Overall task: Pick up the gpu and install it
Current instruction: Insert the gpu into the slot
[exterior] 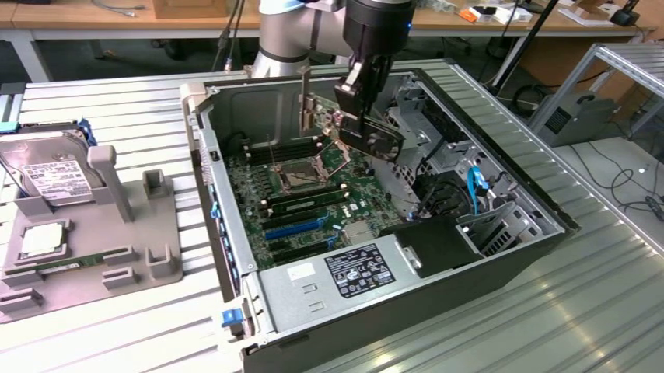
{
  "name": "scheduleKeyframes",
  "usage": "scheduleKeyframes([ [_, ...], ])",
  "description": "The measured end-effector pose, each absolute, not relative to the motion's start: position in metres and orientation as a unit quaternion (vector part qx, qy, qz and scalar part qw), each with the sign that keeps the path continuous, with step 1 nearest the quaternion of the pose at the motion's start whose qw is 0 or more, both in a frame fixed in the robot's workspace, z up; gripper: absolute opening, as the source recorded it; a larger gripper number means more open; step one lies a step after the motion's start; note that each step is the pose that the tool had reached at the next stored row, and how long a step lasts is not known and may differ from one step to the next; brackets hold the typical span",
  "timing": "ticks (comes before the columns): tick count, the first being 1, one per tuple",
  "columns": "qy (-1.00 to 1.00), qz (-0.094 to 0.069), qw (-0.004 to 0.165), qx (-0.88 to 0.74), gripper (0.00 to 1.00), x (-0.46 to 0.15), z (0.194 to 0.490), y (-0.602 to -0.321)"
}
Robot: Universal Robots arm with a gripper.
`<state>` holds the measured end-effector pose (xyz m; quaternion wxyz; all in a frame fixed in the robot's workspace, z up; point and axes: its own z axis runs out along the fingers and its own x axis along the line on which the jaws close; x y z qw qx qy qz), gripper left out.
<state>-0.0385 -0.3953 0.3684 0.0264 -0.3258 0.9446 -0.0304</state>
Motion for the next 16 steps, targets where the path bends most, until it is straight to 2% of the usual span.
scheduleKeyframes([
  [16, 0.935, -0.030, 0.027, -0.352, 0.27, -0.0385, 0.3684, -0.3953],
])
